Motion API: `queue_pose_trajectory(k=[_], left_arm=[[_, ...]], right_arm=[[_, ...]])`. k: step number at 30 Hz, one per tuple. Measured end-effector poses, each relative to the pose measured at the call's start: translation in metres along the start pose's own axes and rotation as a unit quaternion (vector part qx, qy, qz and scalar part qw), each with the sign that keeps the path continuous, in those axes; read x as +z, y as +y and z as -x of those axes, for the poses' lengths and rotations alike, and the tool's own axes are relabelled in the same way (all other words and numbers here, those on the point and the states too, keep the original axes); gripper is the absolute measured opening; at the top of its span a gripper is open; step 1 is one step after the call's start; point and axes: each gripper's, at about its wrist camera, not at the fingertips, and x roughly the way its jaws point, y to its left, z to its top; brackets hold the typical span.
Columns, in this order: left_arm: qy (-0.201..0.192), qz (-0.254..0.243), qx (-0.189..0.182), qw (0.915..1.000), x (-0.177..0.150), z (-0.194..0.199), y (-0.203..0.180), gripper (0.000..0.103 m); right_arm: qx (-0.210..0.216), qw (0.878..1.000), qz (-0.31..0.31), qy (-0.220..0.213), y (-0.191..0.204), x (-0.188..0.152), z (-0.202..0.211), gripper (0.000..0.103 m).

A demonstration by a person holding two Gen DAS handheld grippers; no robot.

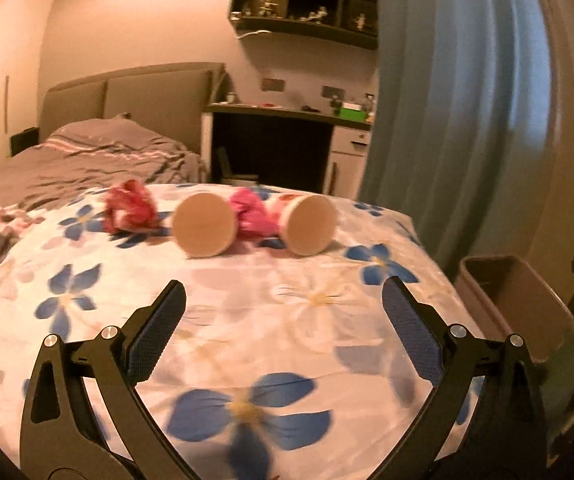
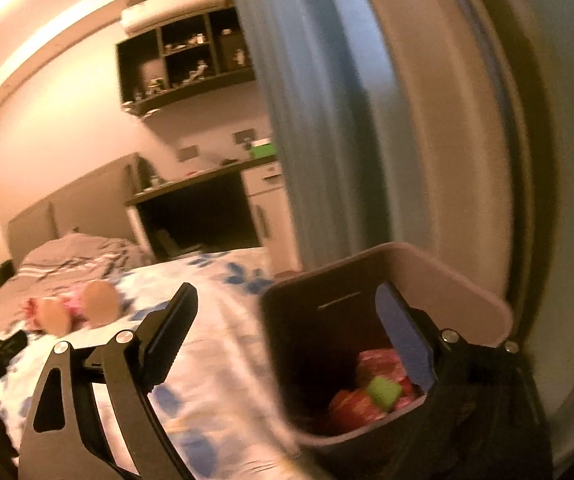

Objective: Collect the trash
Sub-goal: 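Move both tools back over the remaining cups on the bed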

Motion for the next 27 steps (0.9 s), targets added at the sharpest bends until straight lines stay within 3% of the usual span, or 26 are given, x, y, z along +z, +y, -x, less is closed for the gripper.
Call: queue_pose_trajectory(k=[4, 15, 27], left_arm=[[-0.007, 0.011, 0.020, 0.9997, 0.001, 0.011, 0.021, 0.097], [-0.018, 0.044, 0.054, 0.9974, 0.003, 0.034, 0.074, 0.097], [-0.029, 0.051, 0.089, 0.9943, 0.004, 0.037, 0.118, 0.097]], right_arm=[[0.044, 0.999, 0.005, -0.001, 0.027, -0.001, 0.009, 0.088], [0.093, 0.995, 0.037, 0.010, 0.089, -0.011, 0.019, 0.088], [0.129, 0.989, 0.054, 0.040, 0.148, -0.017, -0.014, 0.087]])
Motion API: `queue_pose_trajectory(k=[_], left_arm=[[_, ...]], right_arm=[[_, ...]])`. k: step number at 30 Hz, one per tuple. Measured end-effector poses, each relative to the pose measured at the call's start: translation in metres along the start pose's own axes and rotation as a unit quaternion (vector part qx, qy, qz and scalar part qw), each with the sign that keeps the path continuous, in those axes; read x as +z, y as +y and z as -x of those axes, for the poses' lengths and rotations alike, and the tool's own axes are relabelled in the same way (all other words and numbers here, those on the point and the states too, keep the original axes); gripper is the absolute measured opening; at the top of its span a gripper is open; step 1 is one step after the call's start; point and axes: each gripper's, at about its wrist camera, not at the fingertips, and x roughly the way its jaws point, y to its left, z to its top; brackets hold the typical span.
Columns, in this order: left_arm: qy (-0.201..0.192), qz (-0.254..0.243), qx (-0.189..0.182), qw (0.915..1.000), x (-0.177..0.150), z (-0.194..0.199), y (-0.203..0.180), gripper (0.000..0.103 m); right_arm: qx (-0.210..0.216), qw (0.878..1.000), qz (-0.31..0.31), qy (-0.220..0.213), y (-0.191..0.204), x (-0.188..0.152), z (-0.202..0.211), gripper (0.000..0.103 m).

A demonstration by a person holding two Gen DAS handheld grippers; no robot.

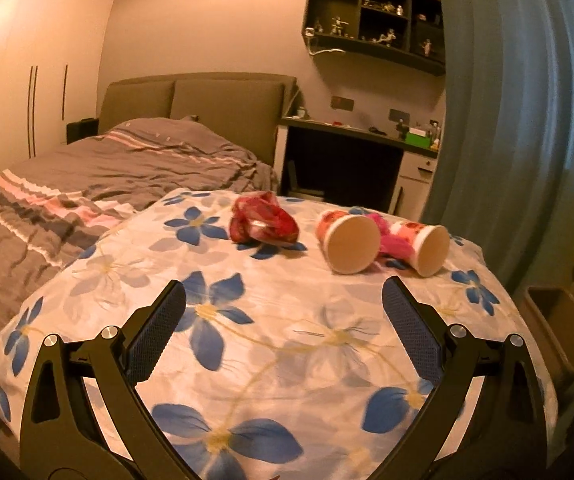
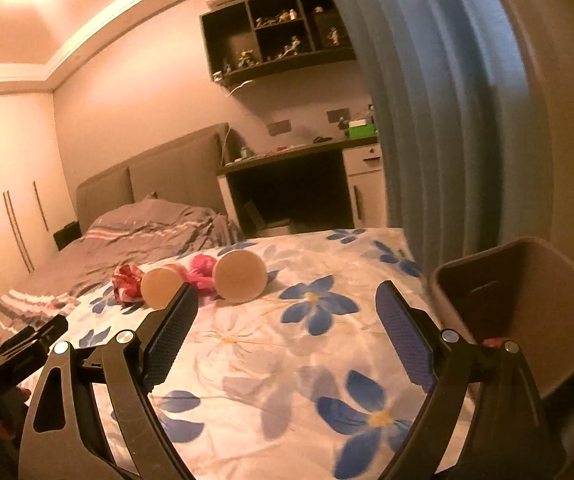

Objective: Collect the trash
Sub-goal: 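Move both tools back over the remaining cups on the bed, then grasp a white-and-orange paper cup with the right tool while the left grasps another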

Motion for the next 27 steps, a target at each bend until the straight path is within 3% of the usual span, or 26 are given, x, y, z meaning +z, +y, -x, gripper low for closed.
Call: queue_pose_trajectory(k=[8, 10, 19, 27], left_arm=[[-0.016, 0.006, 0.010, 0.9998, 0.015, -0.014, 0.015, 0.097], [-0.017, 0.006, 0.010, 0.9998, 0.018, -0.019, 0.017, 0.097], [-0.022, -0.006, -0.023, 0.9995, 0.033, -0.047, 0.011, 0.097], [-0.008, -0.024, -0.050, 0.9984, 0.037, -0.075, 0.003, 0.097]], right_arm=[[0.023, 0.999, 0.001, 0.039, 0.027, 0.005, -0.057, 0.078], [0.027, 0.998, 0.002, 0.050, 0.036, 0.006, -0.076, 0.070], [0.028, 0.994, -0.001, 0.107, 0.061, 0.010, -0.152, 0.050], [0.028, 0.991, -0.022, 0.131, 0.063, 0.013, -0.185, 0.041]])
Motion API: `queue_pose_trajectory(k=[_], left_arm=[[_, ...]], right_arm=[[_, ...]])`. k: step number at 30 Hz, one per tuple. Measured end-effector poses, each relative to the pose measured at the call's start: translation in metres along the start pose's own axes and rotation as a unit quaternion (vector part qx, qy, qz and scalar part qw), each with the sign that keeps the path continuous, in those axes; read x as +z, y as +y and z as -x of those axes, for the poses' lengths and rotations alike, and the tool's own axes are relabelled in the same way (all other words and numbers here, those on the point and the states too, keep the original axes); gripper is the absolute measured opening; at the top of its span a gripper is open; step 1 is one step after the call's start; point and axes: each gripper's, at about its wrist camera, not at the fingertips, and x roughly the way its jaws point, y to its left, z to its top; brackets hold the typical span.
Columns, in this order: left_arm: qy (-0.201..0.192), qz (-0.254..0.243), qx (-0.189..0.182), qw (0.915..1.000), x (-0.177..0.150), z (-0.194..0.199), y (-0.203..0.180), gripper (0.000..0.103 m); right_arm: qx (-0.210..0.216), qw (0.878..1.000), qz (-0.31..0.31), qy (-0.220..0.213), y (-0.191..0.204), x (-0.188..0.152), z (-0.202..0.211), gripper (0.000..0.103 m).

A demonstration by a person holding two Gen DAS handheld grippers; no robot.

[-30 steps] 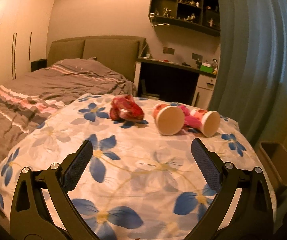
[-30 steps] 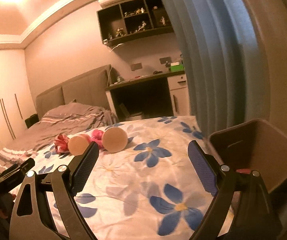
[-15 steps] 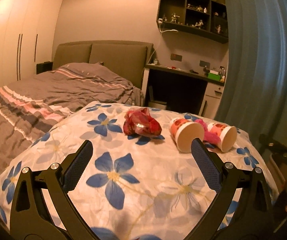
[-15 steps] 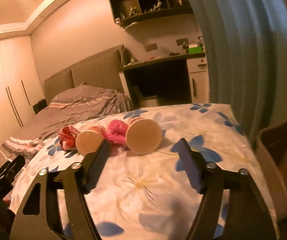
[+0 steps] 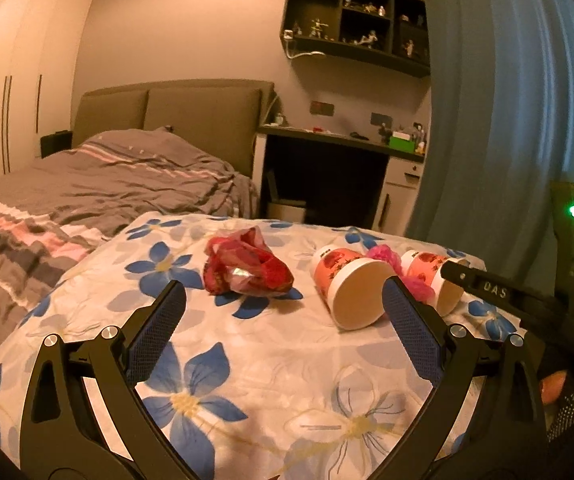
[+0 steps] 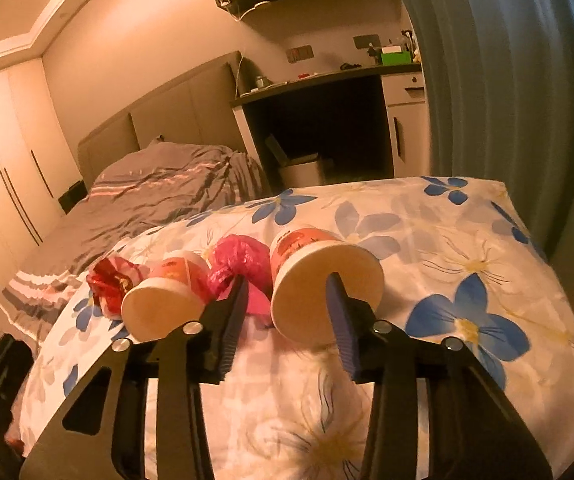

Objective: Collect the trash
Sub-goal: 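Grasp a white-and-orange paper cup with the right tool while the left grasps another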

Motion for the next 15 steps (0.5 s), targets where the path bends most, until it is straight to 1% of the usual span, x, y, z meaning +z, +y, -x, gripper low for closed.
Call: queue_pose_trajectory(k=[2, 3, 4, 5, 7, 9, 10, 11, 12, 14, 15], left_arm=[[0.006, 0.001, -0.006, 1.0000, 0.000, -0.006, -0.001, 0.097], [0.010, 0.001, -0.012, 0.9999, 0.000, -0.011, -0.002, 0.097], [0.016, 0.000, -0.019, 0.9997, 0.000, -0.016, -0.005, 0.096], [0.022, -0.001, -0.025, 0.9994, 0.001, -0.021, -0.006, 0.094], [0.035, -0.005, -0.035, 0.9988, 0.003, -0.032, -0.009, 0.090], [0.047, -0.007, -0.043, 0.9980, 0.005, -0.041, -0.012, 0.085], [0.055, -0.009, -0.046, 0.9974, 0.006, -0.046, -0.013, 0.078], [0.064, -0.013, -0.051, 0.9966, 0.006, -0.052, -0.016, 0.071], [0.071, -0.018, -0.053, 0.9959, 0.006, -0.057, -0.018, 0.069], [0.091, -0.026, -0.058, 0.9938, 0.005, -0.068, -0.023, 0.061], [0.099, -0.027, -0.060, 0.9929, 0.005, -0.073, -0.024, 0.059]], right_arm=[[0.004, 1.000, -0.008, 0.007, -0.001, 0.002, -0.007, 0.036], [0.005, 1.000, -0.010, 0.009, -0.001, 0.003, -0.010, 0.031], [0.007, 1.000, -0.013, 0.013, -0.001, 0.004, -0.013, 0.027], [0.010, 1.000, -0.017, 0.016, -0.002, 0.005, -0.016, 0.026], [0.015, 0.999, -0.022, 0.020, -0.005, 0.008, -0.020, 0.017], [0.015, 1.000, -0.018, 0.018, -0.003, 0.008, -0.020, 0.009], [0.014, 1.000, -0.014, 0.017, -0.003, 0.008, -0.020, 0.007], [0.013, 1.000, -0.011, 0.017, -0.003, 0.007, -0.019, 0.005], [0.016, 1.000, -0.010, 0.015, -0.004, 0.006, -0.018, 0.004], [0.015, 1.000, -0.006, 0.007, -0.005, 0.004, -0.012, 0.004], [0.015, 1.000, -0.005, 0.003, -0.006, 0.004, -0.009, 0.004]])
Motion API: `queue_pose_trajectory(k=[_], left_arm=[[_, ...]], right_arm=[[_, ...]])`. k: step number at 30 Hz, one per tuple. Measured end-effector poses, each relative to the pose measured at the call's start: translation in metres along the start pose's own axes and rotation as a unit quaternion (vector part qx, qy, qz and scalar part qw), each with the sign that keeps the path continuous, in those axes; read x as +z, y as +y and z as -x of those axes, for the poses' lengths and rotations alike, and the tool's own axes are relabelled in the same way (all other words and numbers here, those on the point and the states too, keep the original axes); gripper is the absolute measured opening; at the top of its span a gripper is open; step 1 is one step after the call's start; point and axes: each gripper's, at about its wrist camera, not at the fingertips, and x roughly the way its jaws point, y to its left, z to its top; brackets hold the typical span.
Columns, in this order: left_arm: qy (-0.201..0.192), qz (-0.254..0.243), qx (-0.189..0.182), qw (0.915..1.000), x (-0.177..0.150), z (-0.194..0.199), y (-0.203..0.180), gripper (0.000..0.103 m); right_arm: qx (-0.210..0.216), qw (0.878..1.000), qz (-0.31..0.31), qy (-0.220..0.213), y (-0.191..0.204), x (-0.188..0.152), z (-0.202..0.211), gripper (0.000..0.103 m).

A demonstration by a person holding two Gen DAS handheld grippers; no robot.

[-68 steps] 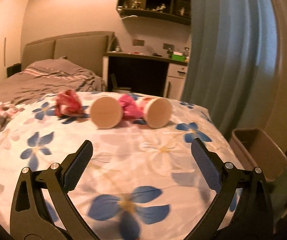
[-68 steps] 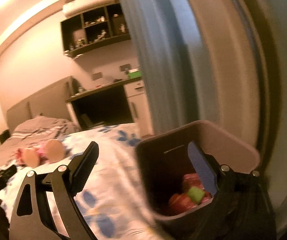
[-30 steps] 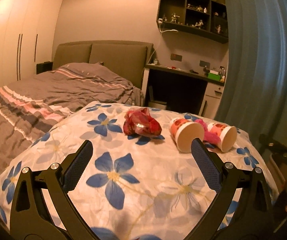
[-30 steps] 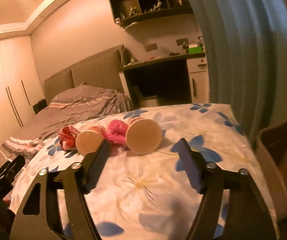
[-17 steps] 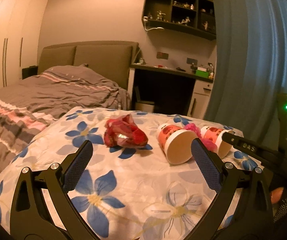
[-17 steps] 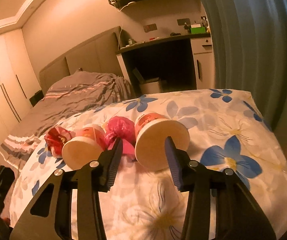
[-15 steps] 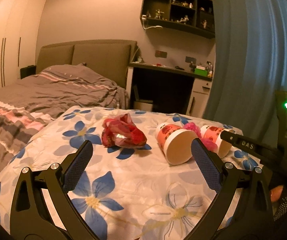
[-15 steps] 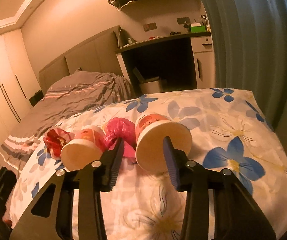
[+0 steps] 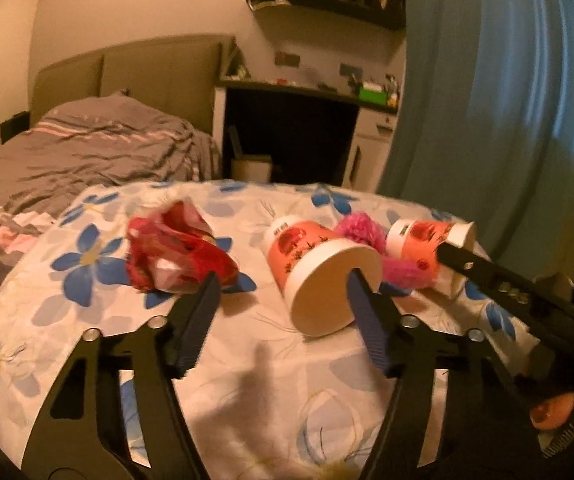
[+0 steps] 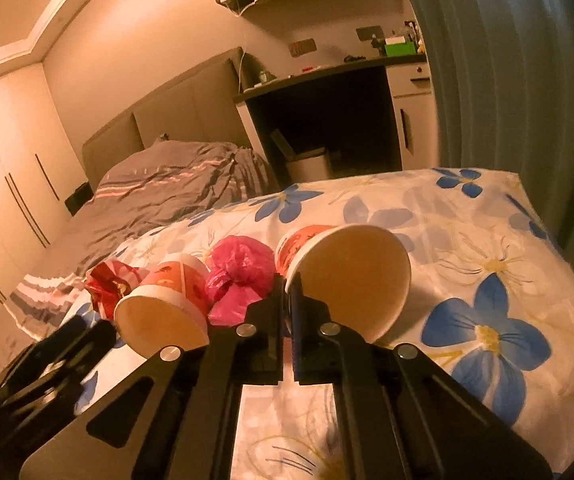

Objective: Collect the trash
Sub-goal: 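Grasp a white-and-orange paper cup with the right tool while the left grasps another, then lift both paper cups and carry them over the brown bin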

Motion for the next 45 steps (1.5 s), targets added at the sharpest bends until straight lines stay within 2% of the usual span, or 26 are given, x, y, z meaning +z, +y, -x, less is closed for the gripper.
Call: queue_pose_trajectory(k=[7, 9, 10, 13, 19, 31, 45], left_arm=[[0.056, 0.006, -0.003, 0.9984, 0.003, -0.026, 0.002, 0.030], [0.063, 0.006, -0.006, 0.9980, 0.003, -0.029, 0.001, 0.020], [0.064, 0.006, -0.009, 0.9979, 0.003, -0.029, 0.001, 0.011], [0.059, 0.005, -0.013, 0.9981, 0.002, -0.026, 0.000, 0.003], [0.031, -0.007, -0.017, 0.9994, -0.001, -0.002, -0.011, 0.002], [-0.020, 0.032, -0.003, 0.9993, -0.031, 0.088, -0.031, 0.002], [-0.041, 0.021, -0.035, 0.9983, -0.053, 0.139, -0.072, 0.002]], right_arm=[[0.005, 1.000, -0.007, -0.020, -0.013, -0.005, 0.026, 0.004], [0.006, 1.000, -0.006, -0.024, -0.015, -0.008, 0.035, 0.004], [0.008, 1.000, -0.006, -0.025, -0.017, -0.010, 0.040, 0.004], [0.006, 1.000, 0.001, -0.030, -0.019, -0.015, 0.053, 0.004], [0.011, 0.999, 0.016, -0.040, -0.020, -0.023, 0.082, 0.004], [0.016, 0.998, 0.040, -0.055, -0.023, -0.054, 0.141, 0.004], [0.002, 0.995, 0.046, -0.083, -0.038, -0.072, 0.202, 0.004]])
